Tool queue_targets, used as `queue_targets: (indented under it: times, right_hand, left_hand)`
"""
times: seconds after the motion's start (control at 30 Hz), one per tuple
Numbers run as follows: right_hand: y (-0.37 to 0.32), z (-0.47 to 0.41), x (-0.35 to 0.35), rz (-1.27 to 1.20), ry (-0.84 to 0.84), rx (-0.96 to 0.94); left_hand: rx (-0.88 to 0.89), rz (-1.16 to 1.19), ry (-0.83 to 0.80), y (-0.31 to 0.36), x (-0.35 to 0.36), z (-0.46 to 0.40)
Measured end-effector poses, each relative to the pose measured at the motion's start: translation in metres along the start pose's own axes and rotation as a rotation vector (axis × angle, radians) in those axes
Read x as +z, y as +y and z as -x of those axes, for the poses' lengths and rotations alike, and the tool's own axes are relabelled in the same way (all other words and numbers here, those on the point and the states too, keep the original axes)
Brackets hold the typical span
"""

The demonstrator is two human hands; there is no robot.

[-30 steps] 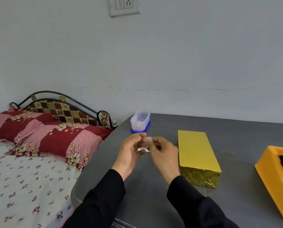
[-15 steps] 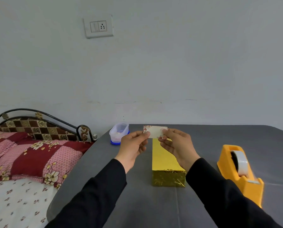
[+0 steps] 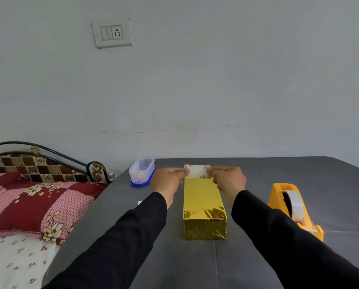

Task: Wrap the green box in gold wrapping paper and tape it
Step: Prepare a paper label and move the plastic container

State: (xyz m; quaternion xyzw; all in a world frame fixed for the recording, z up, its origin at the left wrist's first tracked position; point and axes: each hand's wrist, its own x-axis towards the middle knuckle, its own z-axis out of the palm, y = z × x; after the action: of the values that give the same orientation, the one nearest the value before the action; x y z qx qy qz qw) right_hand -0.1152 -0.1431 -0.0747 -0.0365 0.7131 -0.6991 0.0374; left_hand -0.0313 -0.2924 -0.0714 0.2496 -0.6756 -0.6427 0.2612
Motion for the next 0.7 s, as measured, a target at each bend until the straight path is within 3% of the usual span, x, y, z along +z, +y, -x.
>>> queue_targets:
  times: [0.47,0.7]
  right_hand:
    - [0.033,-0.059,0.008,0.225,0.051,-0.008]
    - [0.048,-0.071,0.02,0.338,0.061,0.031]
  left_hand:
    - [-0.101,-0.329,0.034,-0.022,0.035,-0.066]
    - [-0.144,-0.371,0.028,-0.041,0.042,-0.081]
